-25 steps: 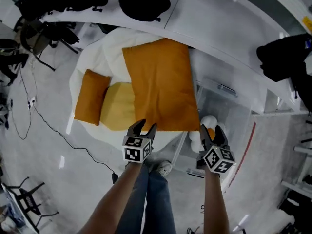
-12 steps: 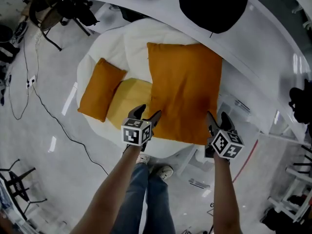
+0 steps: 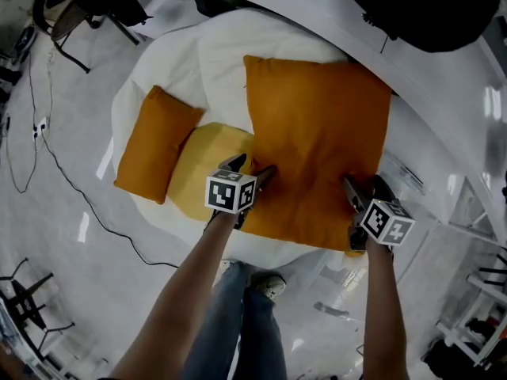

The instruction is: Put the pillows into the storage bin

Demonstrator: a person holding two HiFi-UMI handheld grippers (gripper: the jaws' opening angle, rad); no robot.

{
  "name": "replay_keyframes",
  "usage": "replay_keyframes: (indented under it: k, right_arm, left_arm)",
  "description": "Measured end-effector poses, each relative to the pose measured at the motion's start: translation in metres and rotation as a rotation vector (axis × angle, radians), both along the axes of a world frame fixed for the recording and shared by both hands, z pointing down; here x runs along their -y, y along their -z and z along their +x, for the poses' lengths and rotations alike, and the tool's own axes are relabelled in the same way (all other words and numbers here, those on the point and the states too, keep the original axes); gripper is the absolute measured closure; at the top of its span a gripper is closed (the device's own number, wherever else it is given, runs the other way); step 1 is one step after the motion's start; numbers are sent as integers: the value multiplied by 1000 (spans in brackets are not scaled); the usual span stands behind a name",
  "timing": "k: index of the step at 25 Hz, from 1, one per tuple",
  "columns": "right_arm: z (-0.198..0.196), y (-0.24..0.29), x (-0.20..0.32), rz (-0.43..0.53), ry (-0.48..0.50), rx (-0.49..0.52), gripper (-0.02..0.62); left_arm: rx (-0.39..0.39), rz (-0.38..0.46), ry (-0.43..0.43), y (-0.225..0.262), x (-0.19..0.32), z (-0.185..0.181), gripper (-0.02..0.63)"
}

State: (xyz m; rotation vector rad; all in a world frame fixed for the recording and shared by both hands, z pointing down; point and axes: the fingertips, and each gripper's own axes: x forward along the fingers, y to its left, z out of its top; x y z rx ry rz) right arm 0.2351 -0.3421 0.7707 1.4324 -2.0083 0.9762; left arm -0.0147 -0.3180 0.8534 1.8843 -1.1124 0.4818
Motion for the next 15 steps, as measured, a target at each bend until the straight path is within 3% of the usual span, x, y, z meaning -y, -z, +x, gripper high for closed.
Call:
replay_keyframes:
  k: [4, 9, 12, 15]
  right_arm:
    - [-4, -20, 7, -3, 9, 3, 153]
    - [-7, -32, 9, -8, 24, -19, 218]
    - [-10, -26, 5, 5, 36, -29, 292]
    - [-13, -14, -3, 31, 47, -52, 366]
  left_arm:
    - [-26, -24, -46, -27, 15, 13, 255]
    - [-102, -59, -63, -41, 20, 23, 258]
    - [-129, -68, -70, -33, 17, 26, 372]
    - [-101, -70, -44, -21, 11, 25, 473]
